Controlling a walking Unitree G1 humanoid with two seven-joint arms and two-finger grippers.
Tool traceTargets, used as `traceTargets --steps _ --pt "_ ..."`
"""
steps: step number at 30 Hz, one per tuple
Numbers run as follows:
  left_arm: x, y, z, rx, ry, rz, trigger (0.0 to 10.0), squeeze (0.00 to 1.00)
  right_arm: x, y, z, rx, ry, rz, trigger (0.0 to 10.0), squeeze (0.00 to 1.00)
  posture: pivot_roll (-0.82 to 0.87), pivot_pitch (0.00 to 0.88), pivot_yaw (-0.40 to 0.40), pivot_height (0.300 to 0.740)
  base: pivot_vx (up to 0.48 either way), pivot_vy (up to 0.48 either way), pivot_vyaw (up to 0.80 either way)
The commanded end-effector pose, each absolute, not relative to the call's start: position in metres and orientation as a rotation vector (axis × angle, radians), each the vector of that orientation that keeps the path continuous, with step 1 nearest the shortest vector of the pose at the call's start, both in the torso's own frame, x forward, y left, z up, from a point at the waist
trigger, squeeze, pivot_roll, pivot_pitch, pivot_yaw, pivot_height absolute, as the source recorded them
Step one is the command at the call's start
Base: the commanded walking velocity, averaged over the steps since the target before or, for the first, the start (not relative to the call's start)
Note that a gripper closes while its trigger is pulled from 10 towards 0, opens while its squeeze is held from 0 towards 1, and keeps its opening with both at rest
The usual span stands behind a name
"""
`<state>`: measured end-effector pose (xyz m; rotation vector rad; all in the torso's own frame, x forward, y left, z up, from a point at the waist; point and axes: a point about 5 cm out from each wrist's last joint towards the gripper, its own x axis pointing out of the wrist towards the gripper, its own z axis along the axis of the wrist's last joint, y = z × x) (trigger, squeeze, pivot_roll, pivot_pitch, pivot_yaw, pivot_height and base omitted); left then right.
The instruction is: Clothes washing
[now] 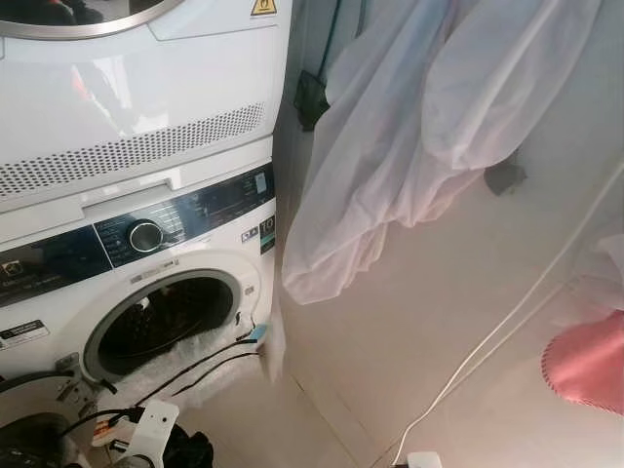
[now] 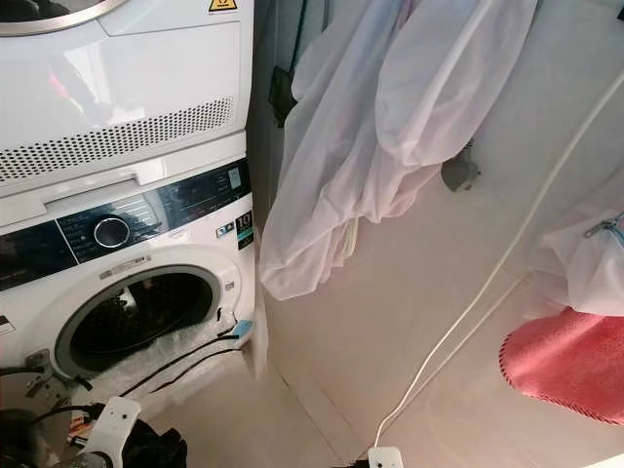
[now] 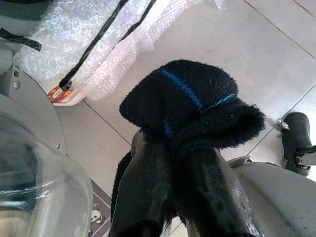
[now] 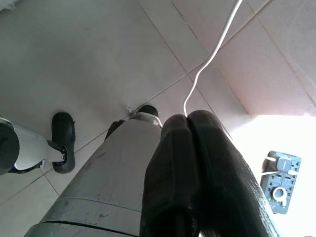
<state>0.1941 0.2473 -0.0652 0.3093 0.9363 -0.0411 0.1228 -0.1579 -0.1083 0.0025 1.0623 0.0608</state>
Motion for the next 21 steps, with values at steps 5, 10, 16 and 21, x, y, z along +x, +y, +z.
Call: traceTargets --steps 5,10,16,21 --pt "0.196 0.245 -0.065 0.311 0.921 -0.046 10.0 0.00 0.123 -0.162 -0.108 0.009 1.053 0.042 10.0 0.00 0.17 0.000 -0.117 0.740 0.000 0.000 0.00" --pt "0.199 0.245 -0.062 0.306 0.871 -0.034 10.0 0.00 0.123 -0.162 -0.108 0.008 1.048 0.041 10.0 0.00 0.17 0.000 -0.116 0.740 0.000 0.000 0.00" --pt "0.205 0.242 -0.056 0.298 0.763 -0.042 10.0 0.00 0.123 -0.163 -0.107 0.004 1.044 0.040 10.0 0.00 0.17 0.000 -0.116 0.740 0.000 0.000 0.00" --pt "0.207 0.241 -0.054 0.296 0.719 -0.025 10.0 0.00 0.124 -0.163 -0.107 0.004 1.036 0.034 10.0 0.00 0.17 0.000 -0.113 0.740 0.000 0.000 0.00"
